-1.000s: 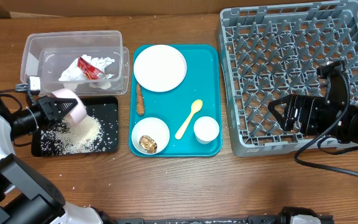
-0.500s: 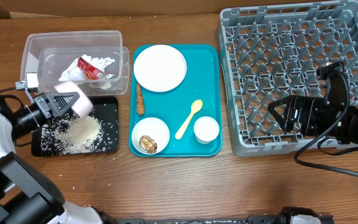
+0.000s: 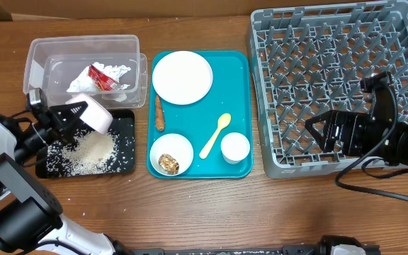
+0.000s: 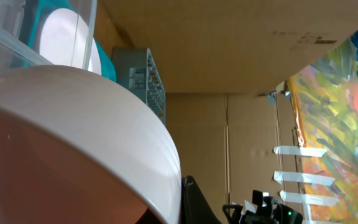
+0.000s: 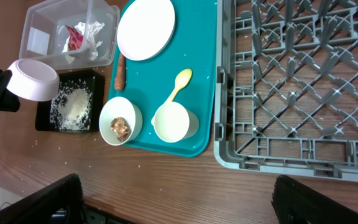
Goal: Sort waste into correct bins and load items into the dishwasher
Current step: 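Carry the bowl to the black tray and tip out the rice, then return the empty bowl to the teal tray and release it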
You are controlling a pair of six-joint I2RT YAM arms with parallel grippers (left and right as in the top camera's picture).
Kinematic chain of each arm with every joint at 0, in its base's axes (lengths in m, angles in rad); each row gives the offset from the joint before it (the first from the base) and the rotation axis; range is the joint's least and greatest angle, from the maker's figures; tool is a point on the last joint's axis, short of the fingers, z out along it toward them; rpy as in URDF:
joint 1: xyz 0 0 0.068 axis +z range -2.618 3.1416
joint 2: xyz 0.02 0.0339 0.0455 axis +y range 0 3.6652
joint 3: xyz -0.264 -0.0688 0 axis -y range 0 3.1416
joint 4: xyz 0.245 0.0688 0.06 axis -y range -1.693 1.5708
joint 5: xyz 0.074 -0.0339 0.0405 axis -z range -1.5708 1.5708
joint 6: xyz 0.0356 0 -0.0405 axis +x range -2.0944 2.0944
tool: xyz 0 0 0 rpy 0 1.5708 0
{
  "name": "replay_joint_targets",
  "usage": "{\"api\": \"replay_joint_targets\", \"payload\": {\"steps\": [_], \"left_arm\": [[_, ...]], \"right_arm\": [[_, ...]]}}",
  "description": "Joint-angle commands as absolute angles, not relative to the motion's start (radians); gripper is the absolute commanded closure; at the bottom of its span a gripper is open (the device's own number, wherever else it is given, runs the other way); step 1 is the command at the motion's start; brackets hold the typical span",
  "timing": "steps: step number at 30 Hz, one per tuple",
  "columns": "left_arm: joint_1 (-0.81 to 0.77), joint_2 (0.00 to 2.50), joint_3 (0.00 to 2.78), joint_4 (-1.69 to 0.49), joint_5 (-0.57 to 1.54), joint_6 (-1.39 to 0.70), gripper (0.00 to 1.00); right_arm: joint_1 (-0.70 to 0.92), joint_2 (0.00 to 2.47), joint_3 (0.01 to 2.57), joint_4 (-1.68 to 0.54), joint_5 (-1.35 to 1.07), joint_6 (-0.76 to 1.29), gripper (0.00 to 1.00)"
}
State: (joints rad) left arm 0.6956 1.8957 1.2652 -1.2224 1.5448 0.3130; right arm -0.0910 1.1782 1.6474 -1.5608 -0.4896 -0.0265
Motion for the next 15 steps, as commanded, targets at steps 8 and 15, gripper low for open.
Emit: {"api": "replay_joint_targets", "payload": {"steps": [8,15], "left_arm": [[0.599,1.822,1.309,-1.293,1.573,0.484,0.96],[0.219,1.765,1.557,-1.227,1.206,0.423,0.96]], "right_arm": [[-0.093,1.174,1.656,-1.536,-0.487,-0.034,0.0],[-0.093,1.174,1.656,-1.529,-0.487,-0.033,0.0]]}}
